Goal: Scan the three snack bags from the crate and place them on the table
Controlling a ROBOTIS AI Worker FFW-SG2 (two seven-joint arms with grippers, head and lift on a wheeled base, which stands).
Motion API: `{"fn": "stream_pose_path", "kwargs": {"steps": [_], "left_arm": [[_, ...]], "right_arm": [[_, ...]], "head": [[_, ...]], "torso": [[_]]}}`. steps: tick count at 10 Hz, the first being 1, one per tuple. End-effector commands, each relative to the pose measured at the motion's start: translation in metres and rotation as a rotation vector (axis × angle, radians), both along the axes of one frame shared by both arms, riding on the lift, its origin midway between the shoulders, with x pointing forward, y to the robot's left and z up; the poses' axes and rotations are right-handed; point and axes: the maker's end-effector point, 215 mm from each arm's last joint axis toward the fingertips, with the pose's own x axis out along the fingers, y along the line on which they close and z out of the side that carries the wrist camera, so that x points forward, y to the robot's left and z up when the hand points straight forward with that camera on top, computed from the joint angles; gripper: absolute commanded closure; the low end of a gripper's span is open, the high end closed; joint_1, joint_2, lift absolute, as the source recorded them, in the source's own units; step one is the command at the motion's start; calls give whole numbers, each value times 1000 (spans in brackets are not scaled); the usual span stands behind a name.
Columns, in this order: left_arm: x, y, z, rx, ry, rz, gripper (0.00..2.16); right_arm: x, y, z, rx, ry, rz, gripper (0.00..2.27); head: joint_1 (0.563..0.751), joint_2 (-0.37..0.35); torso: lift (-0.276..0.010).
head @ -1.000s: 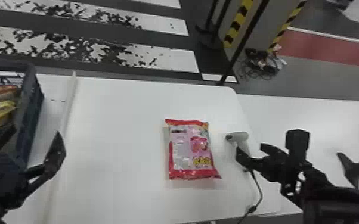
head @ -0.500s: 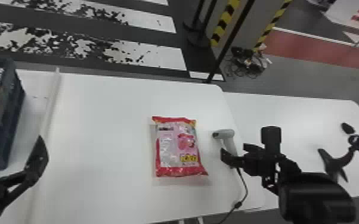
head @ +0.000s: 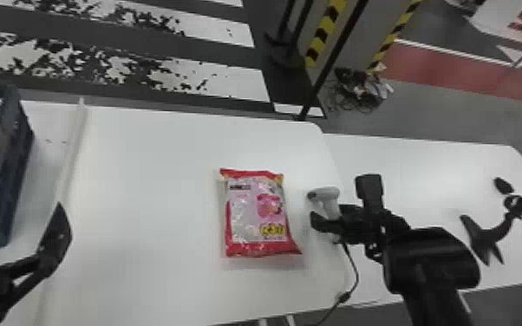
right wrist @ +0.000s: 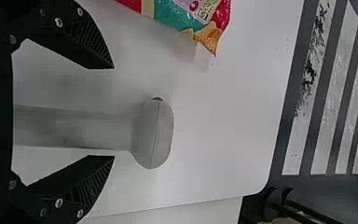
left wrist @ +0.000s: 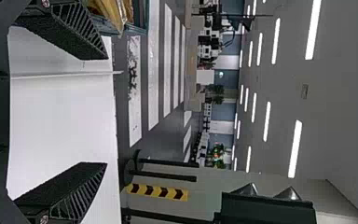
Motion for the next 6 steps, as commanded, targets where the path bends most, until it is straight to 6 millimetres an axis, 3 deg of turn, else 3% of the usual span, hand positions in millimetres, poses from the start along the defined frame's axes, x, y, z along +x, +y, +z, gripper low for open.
{"fn": "stream_pose_path", "kwargs": {"steps": [1, 2, 6], "left_arm": [[-1, 0, -2, 0, 0, 2, 60], [-2, 0, -4, 0, 5, 2, 63], [-4, -6, -1, -3, 0, -5, 66]], "right_arm": [[6, 0, -5, -21, 11, 3, 1447], [4, -9, -8, -61, 18, -28, 2256], [2, -11, 2, -67, 14, -32, 2260]], "head": [[695, -336], [695, -335], [695, -350]], "torso": [[-62], [-62], [-62]]}}
